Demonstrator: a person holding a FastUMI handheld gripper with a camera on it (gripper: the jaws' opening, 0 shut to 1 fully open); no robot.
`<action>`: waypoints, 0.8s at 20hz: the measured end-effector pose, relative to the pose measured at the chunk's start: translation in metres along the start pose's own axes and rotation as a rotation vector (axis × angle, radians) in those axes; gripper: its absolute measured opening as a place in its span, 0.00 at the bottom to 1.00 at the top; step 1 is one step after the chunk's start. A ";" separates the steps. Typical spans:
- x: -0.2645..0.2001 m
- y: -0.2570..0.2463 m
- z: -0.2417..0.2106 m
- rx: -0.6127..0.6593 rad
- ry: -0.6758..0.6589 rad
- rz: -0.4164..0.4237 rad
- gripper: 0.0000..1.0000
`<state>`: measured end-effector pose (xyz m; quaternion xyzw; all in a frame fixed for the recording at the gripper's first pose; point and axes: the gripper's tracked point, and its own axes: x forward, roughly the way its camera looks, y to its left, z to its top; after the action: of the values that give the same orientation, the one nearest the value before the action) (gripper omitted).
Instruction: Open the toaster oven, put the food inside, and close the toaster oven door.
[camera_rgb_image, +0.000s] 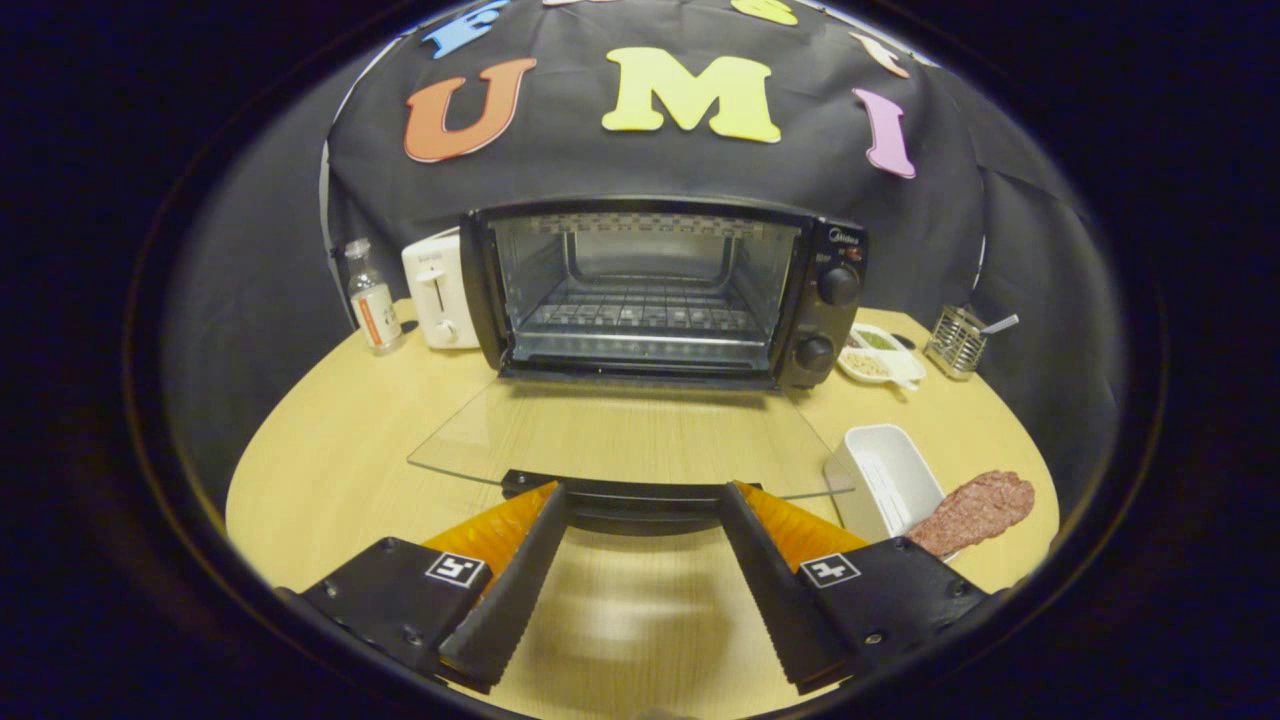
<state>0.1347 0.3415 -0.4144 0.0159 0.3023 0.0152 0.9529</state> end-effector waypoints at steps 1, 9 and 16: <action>0.004 -0.001 -0.007 0.003 0.015 0.002 0.99; 0.010 -0.001 -0.022 -0.048 0.054 0.001 0.99; -0.014 -0.031 0.010 -0.054 0.021 0.049 1.00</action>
<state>0.1295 0.3098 -0.3990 -0.0028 0.3112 0.0469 0.9492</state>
